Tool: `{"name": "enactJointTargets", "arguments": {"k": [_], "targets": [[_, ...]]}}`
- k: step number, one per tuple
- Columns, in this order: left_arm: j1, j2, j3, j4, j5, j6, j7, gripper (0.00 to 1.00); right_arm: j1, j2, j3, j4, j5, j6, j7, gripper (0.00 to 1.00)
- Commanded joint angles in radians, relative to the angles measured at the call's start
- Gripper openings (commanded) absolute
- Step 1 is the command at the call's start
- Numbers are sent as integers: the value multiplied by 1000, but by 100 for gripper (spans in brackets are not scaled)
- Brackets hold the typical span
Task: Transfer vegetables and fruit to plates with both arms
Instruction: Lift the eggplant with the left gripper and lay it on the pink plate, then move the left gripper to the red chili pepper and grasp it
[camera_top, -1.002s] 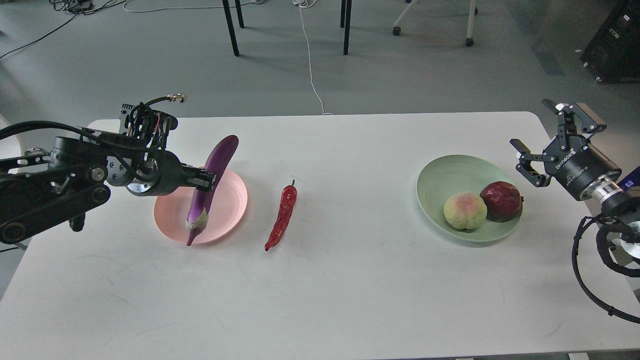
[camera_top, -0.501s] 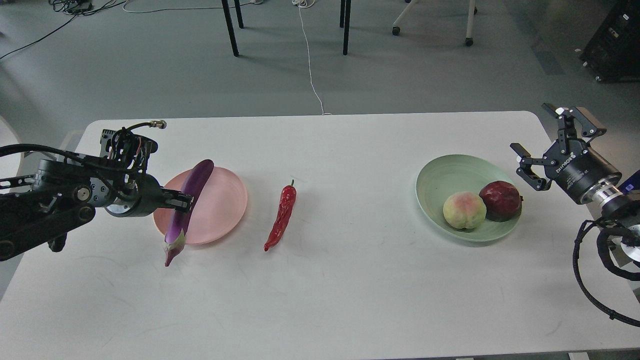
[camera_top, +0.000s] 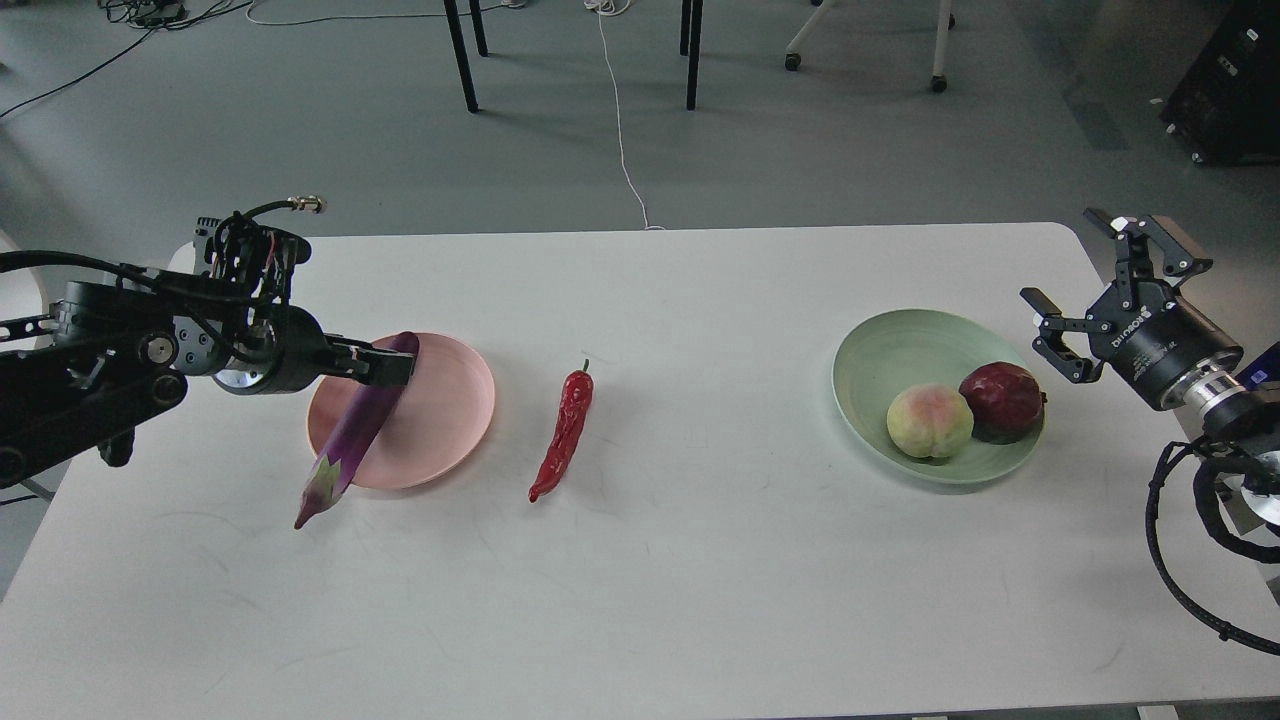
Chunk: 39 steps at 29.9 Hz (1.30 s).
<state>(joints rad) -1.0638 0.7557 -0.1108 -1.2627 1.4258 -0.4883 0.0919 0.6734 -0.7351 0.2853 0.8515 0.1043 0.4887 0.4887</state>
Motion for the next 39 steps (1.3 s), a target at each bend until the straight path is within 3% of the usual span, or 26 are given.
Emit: {"name": "enactJointTargets", "arguments": {"k": [1, 8, 13, 23, 39], "targets": [[-45, -81, -15, -23, -1, 0, -1, 98, 0, -1, 0, 1, 0, 0, 0, 96], [-42, -300, -7, -18, 21, 10, 35, 98, -3, -7, 0, 3, 0, 0, 0, 96], [-7, -384, 16, 81, 51, 22, 42, 98, -17, -9, 0, 4, 0, 0, 0, 96], [30, -432, 17, 196, 53, 22, 48, 98, -21, -10, 2, 4, 0, 0, 0, 96], [93, -481, 17, 239, 73, 23, 58, 95, -23, -15, 6, 3, 0, 0, 0, 96]]}}
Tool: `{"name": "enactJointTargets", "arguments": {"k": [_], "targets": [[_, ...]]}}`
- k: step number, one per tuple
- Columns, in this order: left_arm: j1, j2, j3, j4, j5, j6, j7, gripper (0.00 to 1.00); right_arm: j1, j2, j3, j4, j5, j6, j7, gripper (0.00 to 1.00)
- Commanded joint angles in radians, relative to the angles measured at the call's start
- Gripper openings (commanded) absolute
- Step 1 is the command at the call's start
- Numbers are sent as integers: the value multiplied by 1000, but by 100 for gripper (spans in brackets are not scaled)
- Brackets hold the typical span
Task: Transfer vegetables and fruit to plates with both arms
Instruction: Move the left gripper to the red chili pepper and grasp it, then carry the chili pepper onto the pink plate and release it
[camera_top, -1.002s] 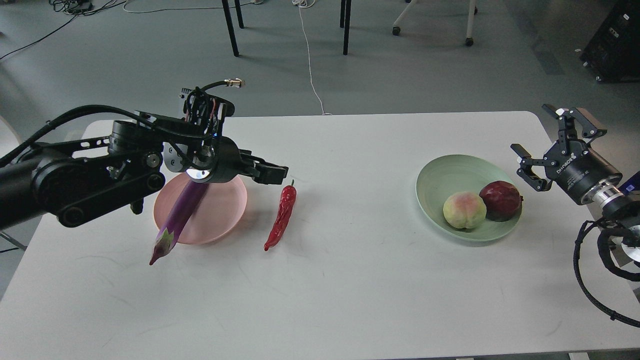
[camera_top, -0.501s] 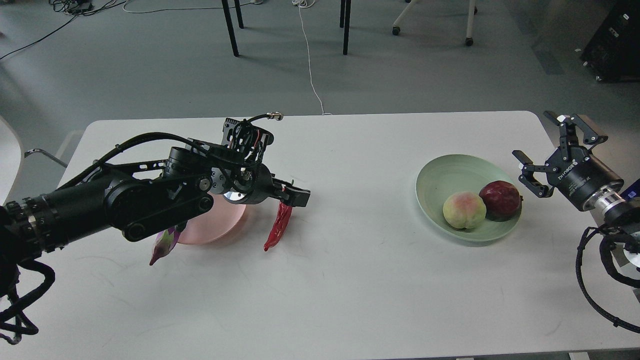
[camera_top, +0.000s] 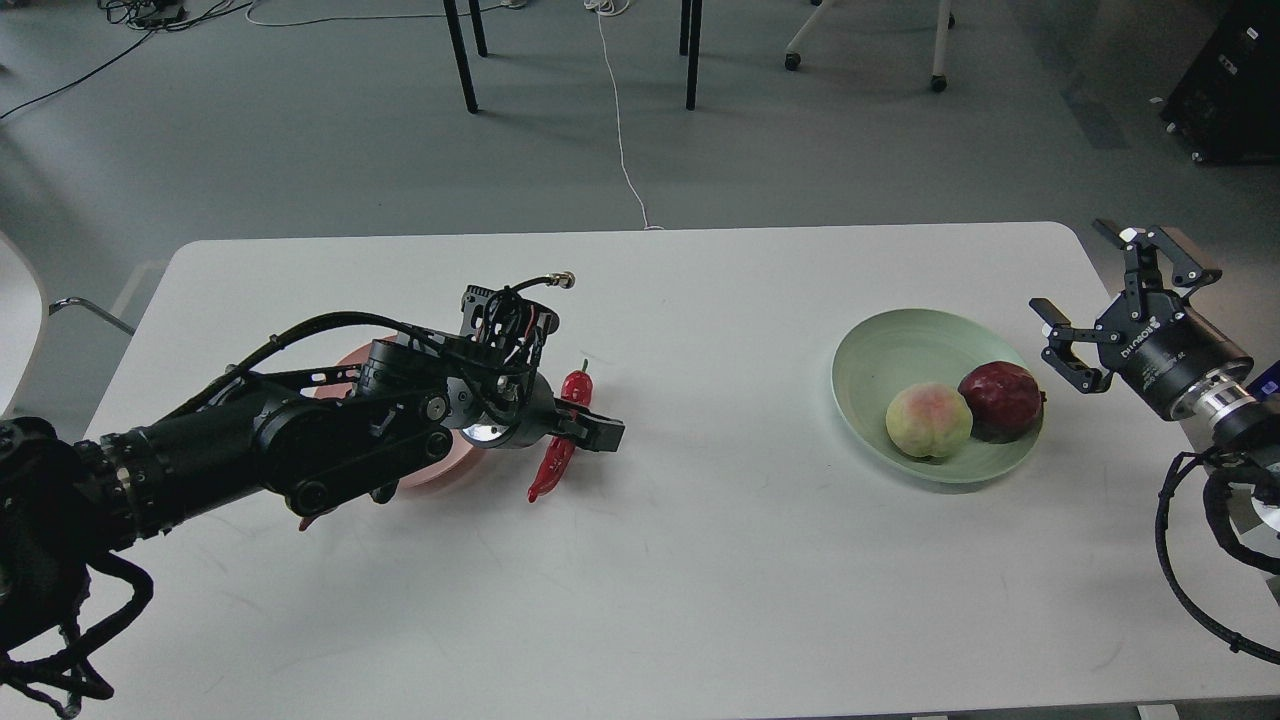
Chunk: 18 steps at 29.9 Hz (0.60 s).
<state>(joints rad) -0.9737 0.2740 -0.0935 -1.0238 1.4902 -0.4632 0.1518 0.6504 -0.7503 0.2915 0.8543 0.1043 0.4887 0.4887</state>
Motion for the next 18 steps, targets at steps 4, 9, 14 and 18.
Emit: {"name": "enactJointTargets", "arguments": {"k": [4, 9, 14, 18], "targets": [[3, 1, 0, 1, 7, -9, -3, 81, 0, 0, 0, 0, 0, 0, 0, 96], [4, -1, 0, 1, 8, -11, 0, 21, 0, 0, 0, 0, 0, 0, 0, 96], [-5, 4, -2, -1, 10, -11, 15, 12, 0, 2, 0, -3, 0, 0, 0, 96], [-16, 22, -5, -16, 5, -12, 23, 11, 0, 6, 1, -3, 0, 0, 0, 96]]}}
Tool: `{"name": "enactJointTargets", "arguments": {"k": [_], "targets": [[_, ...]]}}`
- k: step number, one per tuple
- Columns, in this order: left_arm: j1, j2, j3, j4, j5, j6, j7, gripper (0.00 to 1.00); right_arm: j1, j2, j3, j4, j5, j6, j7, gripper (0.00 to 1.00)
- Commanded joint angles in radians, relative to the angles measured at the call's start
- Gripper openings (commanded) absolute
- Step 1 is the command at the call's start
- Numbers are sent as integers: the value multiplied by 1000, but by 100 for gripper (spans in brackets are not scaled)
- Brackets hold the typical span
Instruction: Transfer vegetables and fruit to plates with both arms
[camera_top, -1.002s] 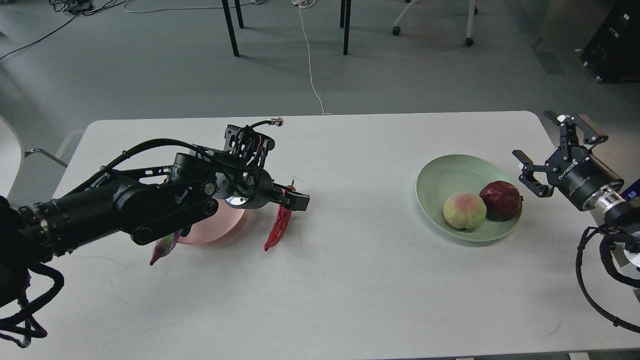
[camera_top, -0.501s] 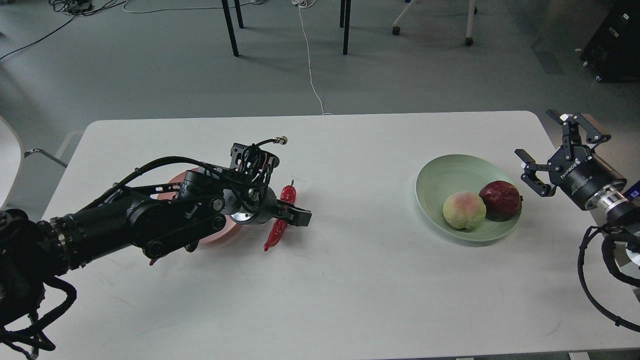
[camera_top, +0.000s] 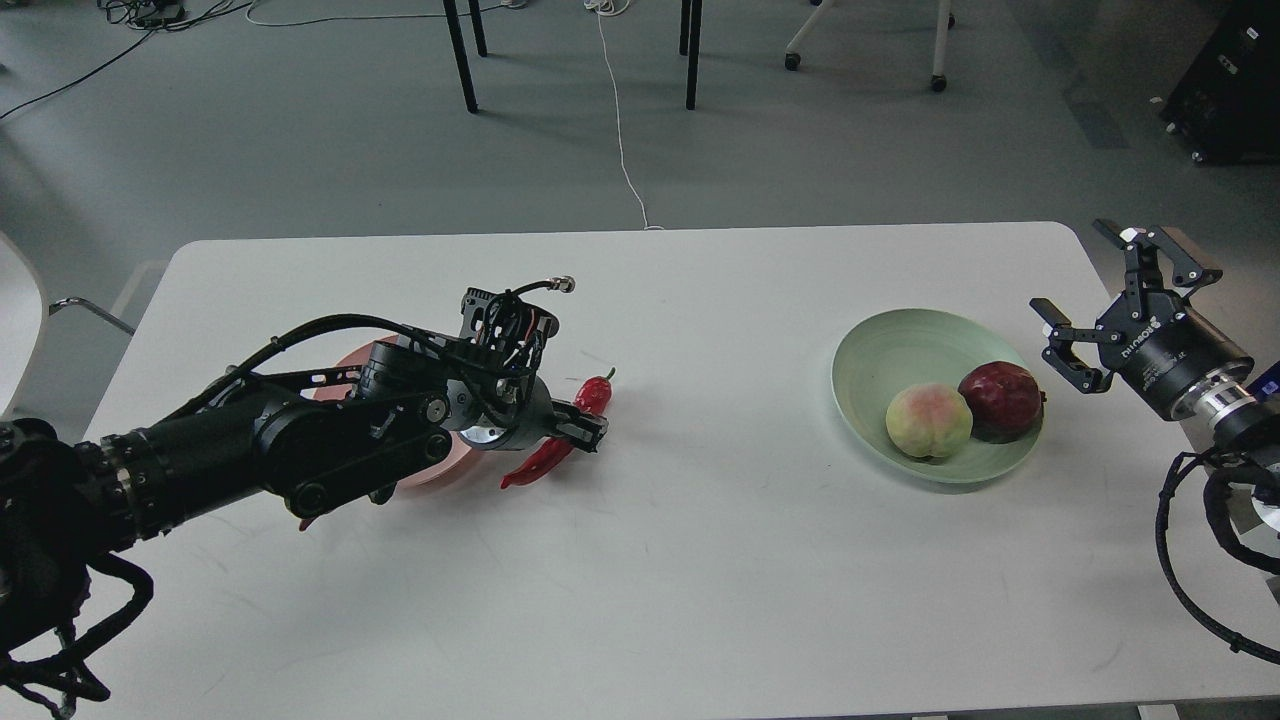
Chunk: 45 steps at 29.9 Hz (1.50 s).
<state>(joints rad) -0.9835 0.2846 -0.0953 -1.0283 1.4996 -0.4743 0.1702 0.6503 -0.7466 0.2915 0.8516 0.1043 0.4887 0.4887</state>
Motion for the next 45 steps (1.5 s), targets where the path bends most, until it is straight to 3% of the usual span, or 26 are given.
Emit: {"name": "enactJointTargets", "arguments": {"k": [1, 7, 12, 17, 23, 33, 34, 35, 36, 37, 42, 45], "targets": [[-10, 25, -4, -18, -5, -3, 6, 11, 0, 3, 1, 0, 0, 0, 0, 96], [-50, 119, -44, -87, -64, -14, 61, 12, 0, 4, 1, 0, 0, 0, 0, 96], [-52, 185, -92, -96, -237, -14, 156, 13, 0, 7, 1, -2, 0, 0, 0, 96], [-44, 252, -90, -130, -275, -14, 167, 13, 0, 9, 1, 0, 0, 0, 0, 97], [-37, 274, -86, -141, -398, -14, 215, 15, 0, 9, 0, 0, -1, 0, 0, 96], [6, 314, -83, -159, -404, -14, 226, 30, 0, 7, 0, 0, -2, 0, 0, 97], [8, 323, -83, -159, -404, -14, 224, 35, 0, 7, 0, 0, -2, 0, 0, 96], [8, 327, -83, -159, -403, -14, 218, 45, 0, 7, 0, 0, -2, 0, 0, 96], [8, 327, -87, -159, -403, -14, 210, 69, 0, 7, -2, 0, -2, 0, 0, 96], [8, 331, -92, -159, -404, -14, 210, 100, 0, 7, -2, 0, -2, 0, 0, 97], [-6, 326, -150, -158, -404, -14, 195, 100, 0, 7, -5, 1, -2, 0, 0, 97], [5, 314, -253, -159, -413, -14, 137, 100, 11, 1, -5, 1, -2, 0, 0, 97]]}}
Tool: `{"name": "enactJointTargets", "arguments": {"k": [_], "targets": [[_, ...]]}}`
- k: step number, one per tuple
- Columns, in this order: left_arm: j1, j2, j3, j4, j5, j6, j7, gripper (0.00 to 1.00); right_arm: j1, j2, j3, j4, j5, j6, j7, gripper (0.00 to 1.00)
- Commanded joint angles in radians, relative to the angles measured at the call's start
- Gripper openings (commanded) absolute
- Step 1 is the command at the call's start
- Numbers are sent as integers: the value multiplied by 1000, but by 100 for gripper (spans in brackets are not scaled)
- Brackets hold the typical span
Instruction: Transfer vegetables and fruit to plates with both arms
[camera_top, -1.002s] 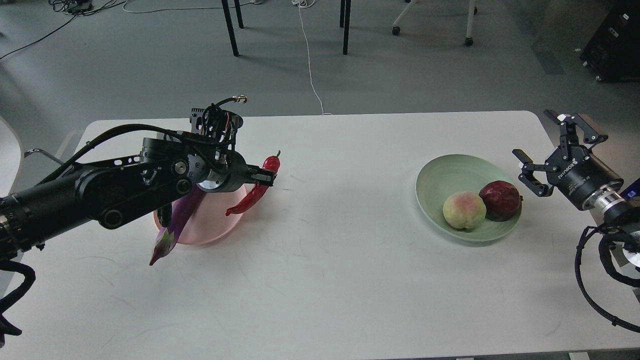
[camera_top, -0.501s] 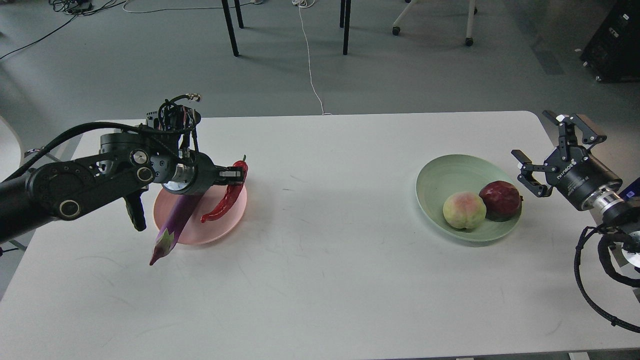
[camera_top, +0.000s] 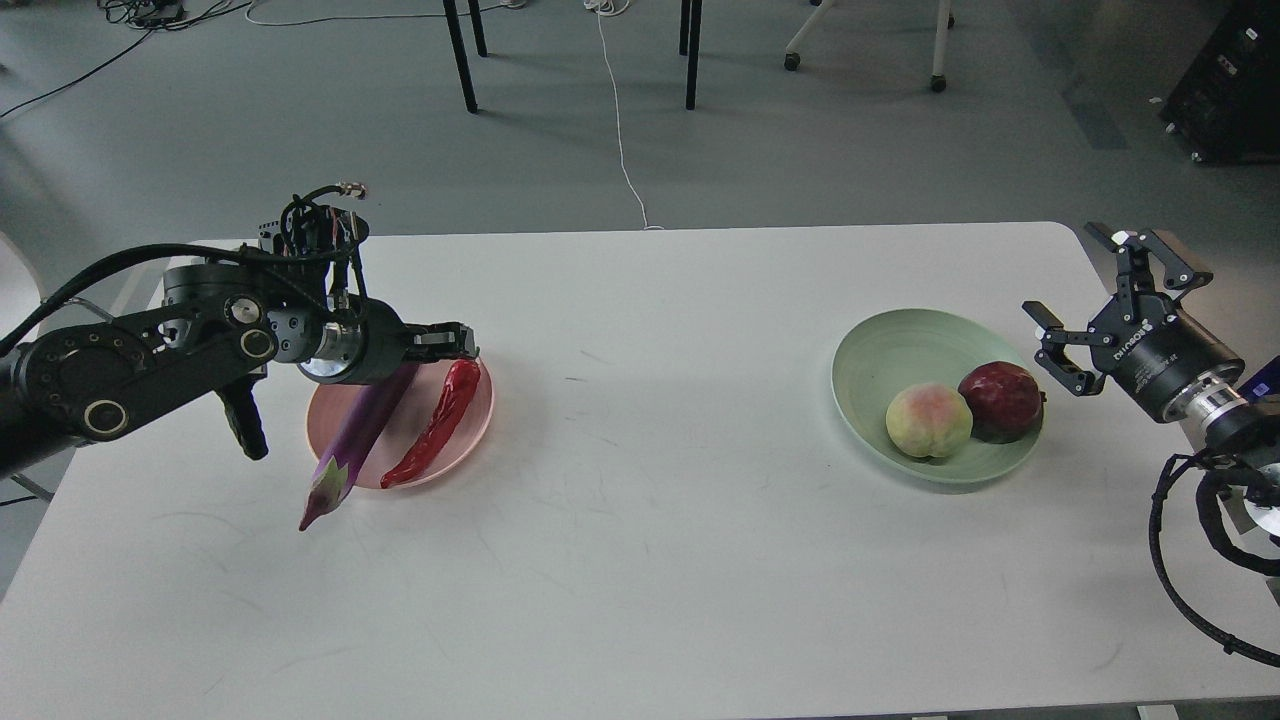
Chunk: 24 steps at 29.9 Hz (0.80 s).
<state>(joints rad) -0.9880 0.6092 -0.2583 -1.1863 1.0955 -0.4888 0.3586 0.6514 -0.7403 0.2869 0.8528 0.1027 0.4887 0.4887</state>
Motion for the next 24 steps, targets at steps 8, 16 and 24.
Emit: {"name": "enactJointTargets", "arguments": {"k": [8, 16, 24], "targets": [[187, -108, -406, -3, -264, 142, -384, 100, 83, 1, 0, 23, 0, 0, 0, 97], [405, -206, -553, -21, -333, 416, -460, 100, 132, 1, 3, 285, -1, -102, 0, 97], [574, -273, -732, -27, -422, 414, -518, 100, 110, -7, 11, 338, 15, -188, 0, 97]]}}
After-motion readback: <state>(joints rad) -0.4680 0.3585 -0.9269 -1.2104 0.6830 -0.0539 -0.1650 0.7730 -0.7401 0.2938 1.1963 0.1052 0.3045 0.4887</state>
